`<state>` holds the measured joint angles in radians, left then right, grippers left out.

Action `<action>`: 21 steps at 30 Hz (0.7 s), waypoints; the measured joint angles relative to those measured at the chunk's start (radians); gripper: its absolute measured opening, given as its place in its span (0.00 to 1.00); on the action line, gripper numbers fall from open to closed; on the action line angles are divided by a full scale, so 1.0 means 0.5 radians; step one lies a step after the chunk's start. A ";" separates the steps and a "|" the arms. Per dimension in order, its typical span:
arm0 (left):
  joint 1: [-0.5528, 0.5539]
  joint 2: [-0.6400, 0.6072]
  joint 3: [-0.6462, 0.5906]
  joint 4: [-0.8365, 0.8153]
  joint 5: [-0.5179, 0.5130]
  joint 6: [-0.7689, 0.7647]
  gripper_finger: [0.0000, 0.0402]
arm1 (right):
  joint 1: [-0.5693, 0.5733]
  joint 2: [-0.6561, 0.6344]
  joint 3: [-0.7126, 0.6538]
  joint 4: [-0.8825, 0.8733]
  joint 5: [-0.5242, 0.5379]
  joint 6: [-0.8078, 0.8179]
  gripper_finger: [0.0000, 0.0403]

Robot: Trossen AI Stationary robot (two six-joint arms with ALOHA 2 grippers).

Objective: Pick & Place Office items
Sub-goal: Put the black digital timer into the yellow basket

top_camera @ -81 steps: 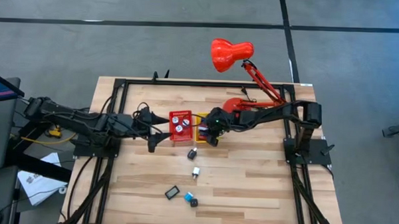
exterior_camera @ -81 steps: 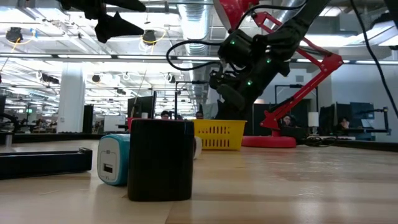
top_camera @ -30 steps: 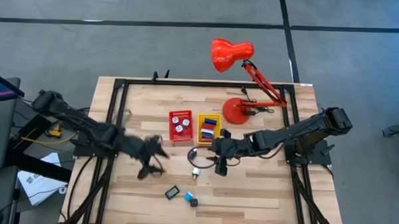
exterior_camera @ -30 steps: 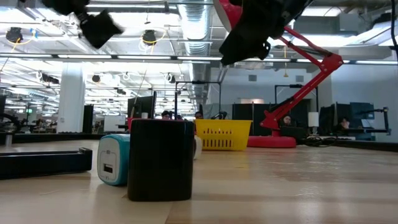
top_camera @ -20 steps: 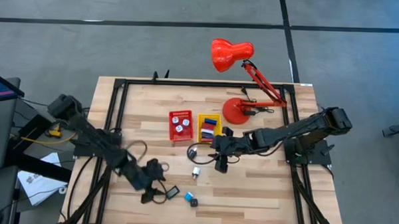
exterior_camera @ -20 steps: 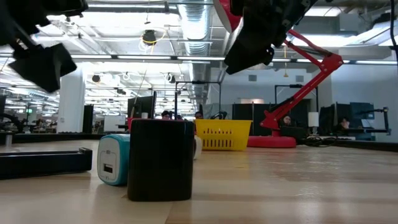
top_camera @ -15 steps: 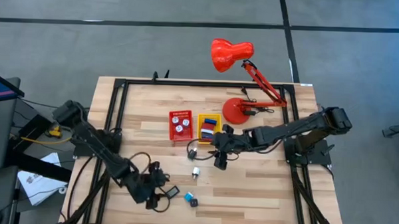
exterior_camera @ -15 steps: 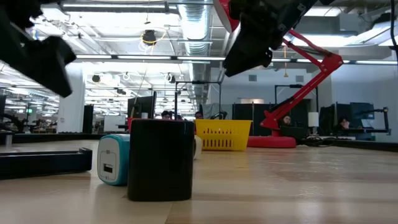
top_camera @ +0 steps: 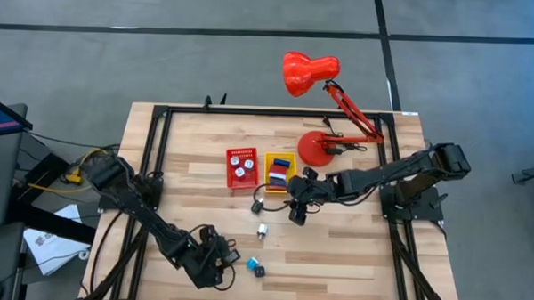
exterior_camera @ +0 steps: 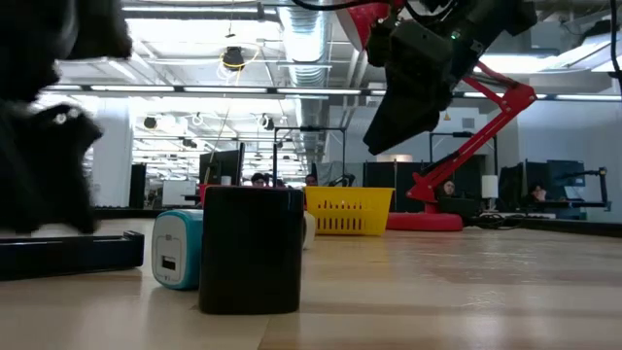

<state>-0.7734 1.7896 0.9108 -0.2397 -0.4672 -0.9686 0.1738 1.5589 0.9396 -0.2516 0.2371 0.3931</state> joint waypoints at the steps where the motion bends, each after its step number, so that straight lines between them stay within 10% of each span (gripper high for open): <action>1: 0.000 0.015 0.002 -0.007 0.065 -0.028 0.71 | 0.001 0.001 -0.007 0.012 0.000 0.001 0.43; 12: 0.024 0.020 0.004 -0.151 0.077 0.001 0.68 | -0.010 0.001 -0.026 0.034 0.001 0.001 0.43; 21: 0.038 0.023 -0.002 -0.067 -0.045 0.931 0.58 | -0.040 0.001 -0.026 0.111 0.000 0.001 0.43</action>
<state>-0.7542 1.8011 0.9096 -0.2731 -0.4897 -0.5033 0.1539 1.5593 0.9268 -0.1963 0.2373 0.3935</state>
